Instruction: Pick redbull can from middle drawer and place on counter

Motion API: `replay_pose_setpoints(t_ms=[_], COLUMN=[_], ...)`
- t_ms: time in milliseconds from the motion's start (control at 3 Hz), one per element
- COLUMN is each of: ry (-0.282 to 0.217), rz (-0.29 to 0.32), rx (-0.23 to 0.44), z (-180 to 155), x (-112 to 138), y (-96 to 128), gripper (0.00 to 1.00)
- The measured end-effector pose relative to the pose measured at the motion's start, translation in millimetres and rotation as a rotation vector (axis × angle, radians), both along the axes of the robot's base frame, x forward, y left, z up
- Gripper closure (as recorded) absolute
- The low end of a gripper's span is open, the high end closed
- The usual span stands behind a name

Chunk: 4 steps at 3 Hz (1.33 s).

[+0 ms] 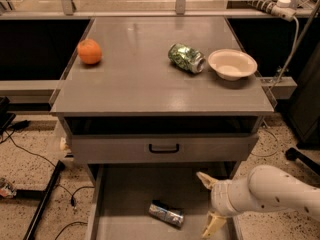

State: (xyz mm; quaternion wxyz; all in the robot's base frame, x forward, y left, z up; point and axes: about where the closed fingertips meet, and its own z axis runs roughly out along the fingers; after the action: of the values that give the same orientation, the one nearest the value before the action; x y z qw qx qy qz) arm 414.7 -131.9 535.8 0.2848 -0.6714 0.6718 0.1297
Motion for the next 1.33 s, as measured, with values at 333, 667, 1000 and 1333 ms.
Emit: replay_pose_setpoints(t_ms=[333,667,1000,1333], ry=[0.055,0.055,0.086,0.12], rz=[0.032,0.032,0.042,0.041], rx=[0.039,0.039,0.097,0.173], z=[-38.8,-39.0,-61.7,-99.2], x=[-21.5,-21.5,-28.9,-26.7], y=[15.7,15.9,34.5,61.7], gripper=[0.0,0.0,0.0,0.0])
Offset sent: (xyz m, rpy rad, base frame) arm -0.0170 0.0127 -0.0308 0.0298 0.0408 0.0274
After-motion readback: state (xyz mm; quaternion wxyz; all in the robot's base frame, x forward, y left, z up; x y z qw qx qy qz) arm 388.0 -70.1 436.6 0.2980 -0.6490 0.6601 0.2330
